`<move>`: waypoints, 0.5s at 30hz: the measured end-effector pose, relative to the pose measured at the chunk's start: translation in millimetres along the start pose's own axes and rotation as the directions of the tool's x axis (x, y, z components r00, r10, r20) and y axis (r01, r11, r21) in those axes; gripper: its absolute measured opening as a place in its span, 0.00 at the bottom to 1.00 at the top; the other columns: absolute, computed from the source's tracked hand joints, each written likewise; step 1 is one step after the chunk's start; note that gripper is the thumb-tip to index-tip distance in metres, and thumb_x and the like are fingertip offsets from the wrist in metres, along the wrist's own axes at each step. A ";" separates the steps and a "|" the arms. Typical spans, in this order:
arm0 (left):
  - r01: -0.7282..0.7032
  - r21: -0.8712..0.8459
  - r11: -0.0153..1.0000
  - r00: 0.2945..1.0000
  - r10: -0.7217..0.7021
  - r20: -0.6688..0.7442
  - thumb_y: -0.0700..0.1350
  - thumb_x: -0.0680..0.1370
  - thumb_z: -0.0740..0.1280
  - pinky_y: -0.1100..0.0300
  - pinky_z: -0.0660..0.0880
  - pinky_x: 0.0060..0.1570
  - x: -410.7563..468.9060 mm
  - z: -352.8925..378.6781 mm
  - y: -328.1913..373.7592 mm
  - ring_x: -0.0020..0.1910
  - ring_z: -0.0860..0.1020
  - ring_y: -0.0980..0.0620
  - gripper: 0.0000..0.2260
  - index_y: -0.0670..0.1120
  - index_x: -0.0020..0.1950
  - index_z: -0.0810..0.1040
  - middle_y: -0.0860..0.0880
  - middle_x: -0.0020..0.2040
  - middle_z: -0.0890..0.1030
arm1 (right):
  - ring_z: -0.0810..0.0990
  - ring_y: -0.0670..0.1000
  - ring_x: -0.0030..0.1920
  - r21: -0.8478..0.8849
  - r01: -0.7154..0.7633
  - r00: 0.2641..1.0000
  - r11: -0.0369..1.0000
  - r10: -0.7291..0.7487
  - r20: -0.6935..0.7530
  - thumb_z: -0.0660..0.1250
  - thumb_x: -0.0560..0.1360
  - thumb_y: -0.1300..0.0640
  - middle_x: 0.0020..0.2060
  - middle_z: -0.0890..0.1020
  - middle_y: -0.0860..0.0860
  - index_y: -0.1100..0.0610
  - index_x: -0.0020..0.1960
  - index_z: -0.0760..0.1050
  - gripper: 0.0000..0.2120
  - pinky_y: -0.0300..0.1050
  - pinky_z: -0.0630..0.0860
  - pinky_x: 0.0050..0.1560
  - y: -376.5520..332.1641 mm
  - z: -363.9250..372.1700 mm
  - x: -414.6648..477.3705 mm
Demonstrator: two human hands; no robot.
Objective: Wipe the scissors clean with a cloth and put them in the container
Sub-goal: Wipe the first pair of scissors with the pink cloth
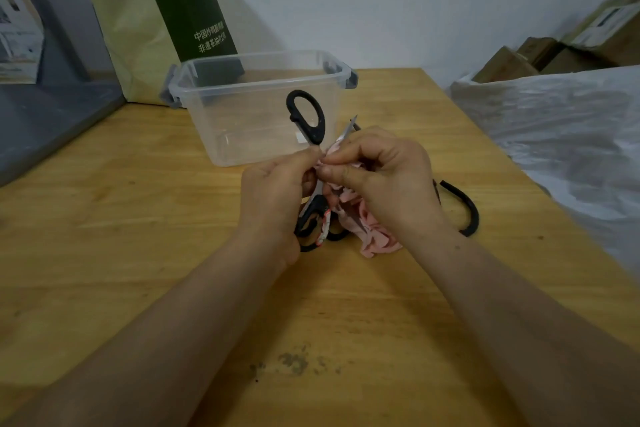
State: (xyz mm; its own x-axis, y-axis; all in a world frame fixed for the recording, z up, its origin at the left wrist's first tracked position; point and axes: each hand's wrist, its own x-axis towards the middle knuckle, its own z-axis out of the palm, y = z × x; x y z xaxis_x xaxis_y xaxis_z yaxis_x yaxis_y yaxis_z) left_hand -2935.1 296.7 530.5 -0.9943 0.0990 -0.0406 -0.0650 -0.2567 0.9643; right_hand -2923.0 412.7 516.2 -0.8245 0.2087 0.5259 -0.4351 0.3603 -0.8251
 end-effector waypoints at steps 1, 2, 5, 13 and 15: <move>-0.001 -0.004 1.000 1.000 0.001 0.003 0.39 0.76 0.67 0.67 0.72 0.24 -0.7 0.4 -0.1 0.22 0.75 0.57 0.09 0.38 0.36 0.78 0.47 0.26 0.76 | 0.81 0.46 0.41 0.005 -0.010 1.000 1.000 0.010 -0.002 0.76 0.65 0.66 0.39 0.81 0.49 0.53 0.37 0.81 0.09 0.37 0.78 0.45 -0.4 0.3 -0.1; 0.000 -0.002 1.000 1.000 0.000 0.003 0.39 0.77 0.67 0.68 0.72 0.23 -2.0 0.9 0.1 0.21 0.75 0.58 0.10 0.39 0.35 0.78 0.49 0.24 0.76 | 0.81 0.45 0.40 0.003 -0.028 1.000 1.000 0.028 -0.006 0.76 0.65 0.66 0.38 0.82 0.49 0.53 0.37 0.81 0.09 0.35 0.78 0.43 -0.6 0.6 -0.1; 0.021 0.000 1.000 1.000 -0.021 0.009 0.40 0.77 0.66 0.68 0.69 0.21 -4.4 1.6 0.4 0.18 0.72 0.57 0.13 0.40 0.33 0.77 0.51 0.19 0.73 | 0.82 0.43 0.38 0.061 -0.129 0.990 0.990 0.131 -0.042 0.76 0.66 0.65 0.35 0.82 0.47 0.54 0.37 0.81 0.07 0.34 0.78 0.42 0.7 1.6 1.0; 0.080 -0.063 0.995 0.995 -0.083 -0.061 0.39 0.76 0.68 0.64 0.73 0.25 2.0 -4.4 6.4 0.22 0.75 0.53 0.09 0.38 0.36 0.78 0.47 0.26 0.77 | 0.79 0.43 0.40 -0.132 0.103 0.991 0.986 -0.090 0.097 0.73 0.70 0.64 0.40 0.80 0.49 0.58 0.41 0.82 0.02 0.34 0.76 0.45 2.3 7.6 -2.6; 0.099 -0.085 0.991 0.992 -0.105 -0.066 0.39 0.76 0.68 0.63 0.74 0.26 4.5 -7.3 6.8 0.24 0.75 0.52 0.08 0.38 0.37 0.78 0.46 0.27 0.78 | 0.78 0.43 0.43 -0.219 0.174 0.974 0.960 -0.135 0.182 0.73 0.70 0.63 0.41 0.79 0.46 0.58 0.43 0.83 0.03 0.36 0.75 0.48 4.1 7.8 -1.8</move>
State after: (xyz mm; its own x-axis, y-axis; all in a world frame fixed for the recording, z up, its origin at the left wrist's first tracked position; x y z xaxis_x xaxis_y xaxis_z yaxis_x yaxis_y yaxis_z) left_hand -2940.6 288.4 535.0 -0.9854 0.0618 -0.1587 -0.1702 -0.3263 0.9298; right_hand -2926.1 406.7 510.3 -0.8101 -0.0105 0.5862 -0.4819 0.5814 -0.6556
